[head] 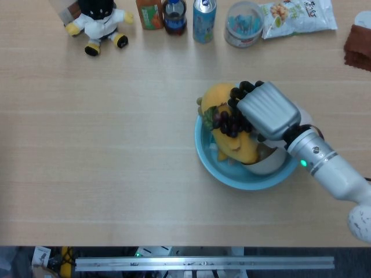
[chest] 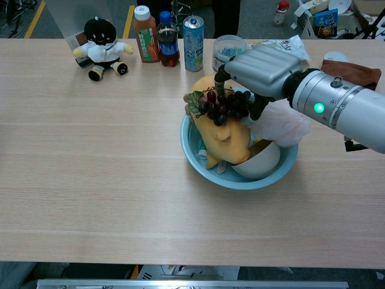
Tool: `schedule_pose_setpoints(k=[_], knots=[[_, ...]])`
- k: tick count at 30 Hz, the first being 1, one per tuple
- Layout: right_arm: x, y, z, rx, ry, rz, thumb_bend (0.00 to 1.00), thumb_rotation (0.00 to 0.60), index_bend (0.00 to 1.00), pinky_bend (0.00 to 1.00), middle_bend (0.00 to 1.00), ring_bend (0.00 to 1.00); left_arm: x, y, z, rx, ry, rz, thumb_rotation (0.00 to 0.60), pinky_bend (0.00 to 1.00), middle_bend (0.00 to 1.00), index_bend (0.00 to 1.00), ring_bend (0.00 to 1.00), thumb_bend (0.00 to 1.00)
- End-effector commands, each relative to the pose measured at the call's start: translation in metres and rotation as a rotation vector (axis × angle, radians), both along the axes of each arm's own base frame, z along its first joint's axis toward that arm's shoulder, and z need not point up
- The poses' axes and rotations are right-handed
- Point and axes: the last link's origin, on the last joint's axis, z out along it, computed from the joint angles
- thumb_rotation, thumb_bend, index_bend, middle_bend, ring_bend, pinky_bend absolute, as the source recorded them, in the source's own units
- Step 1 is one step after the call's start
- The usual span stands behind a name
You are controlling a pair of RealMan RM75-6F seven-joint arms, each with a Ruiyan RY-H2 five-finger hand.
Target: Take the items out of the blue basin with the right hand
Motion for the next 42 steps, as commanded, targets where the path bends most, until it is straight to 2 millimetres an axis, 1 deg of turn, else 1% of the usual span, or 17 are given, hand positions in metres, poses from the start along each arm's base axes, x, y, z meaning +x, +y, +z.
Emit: schedule_pose_setpoints(k=[1, 5, 9, 18, 20, 22, 24, 32, 37, 42], knots=[[0.0, -0.001, -0.004, -0.004, 0.009, 0.01, 0.08, 0.6, 0.44, 0.45, 0.34, 0.24, 0.001, 0.001, -0.002, -0.004, -0.001, -0.002, 0.6, 0.26, 0.26, 0.24, 0.25, 0.37], [0.003, -0.003, -0.006, -0.004, -0.009, 0.01, 0.09, 0.6, 0.44, 0.45, 0.34, 0.25, 0.002, 0.002, -0.003, -0.004, -0.002, -0.002, 0.6, 0.26, 0.26, 0.24, 0.25, 0.37], [0.005, -0.003, -0.009, -0.001, -0.019, 0.019, 0.12, 0.6, 0.45, 0.45, 0.35, 0.25, 0.003, 0.003, -0.003, -0.005, 0.0, 0.0, 0.6, 0.26, 0.26, 0.24, 0.25, 0.37], [0.01, -0.006, -0.014, -0.006, -0.031, 0.022, 0.12, 0.6, 0.45, 0.45, 0.35, 0.25, 0.001, 0.004, -0.003, -0.006, -0.001, 0.003, 0.6, 0.26, 0.26, 0.24, 0.25, 0.37], [0.013, -0.006, -0.015, -0.012, -0.035, 0.031, 0.14, 0.6, 0.45, 0.45, 0.35, 0.25, 0.0, 0.004, -0.003, -0.007, -0.002, 0.004, 0.6, 0.26, 0.26, 0.24, 0.25, 0.37], [0.015, -0.004, -0.017, -0.012, -0.032, 0.045, 0.17, 0.6, 0.45, 0.45, 0.35, 0.25, 0.0, 0.004, -0.002, -0.007, -0.002, 0.006, 0.6, 0.26, 0.26, 0.24, 0.25, 0.37], [0.017, -0.003, -0.02, -0.01, -0.023, 0.06, 0.18, 0.6, 0.45, 0.45, 0.36, 0.25, -0.001, 0.003, -0.002, -0.005, -0.004, 0.005, 0.6, 0.26, 0.26, 0.24, 0.25, 0.37], [0.018, 0.006, -0.024, -0.017, 0.024, 0.13, 0.18, 0.6, 0.45, 0.45, 0.36, 0.25, -0.005, 0.0, 0.002, 0.004, -0.006, 0.013, 0.6, 0.26, 0.26, 0.24, 0.25, 0.37], [0.015, 0.012, -0.026, -0.018, 0.031, 0.145, 0.2, 0.6, 0.49, 0.45, 0.36, 0.25, -0.005, -0.001, 0.002, 0.0, -0.008, 0.012, 0.6, 0.26, 0.26, 0.24, 0.25, 0.37], [0.011, 0.015, -0.024, -0.023, 0.025, 0.14, 0.26, 0.6, 0.54, 0.45, 0.37, 0.26, -0.005, -0.001, 0.002, -0.004, -0.009, 0.009, 0.6, 0.26, 0.26, 0.25, 0.25, 0.37]])
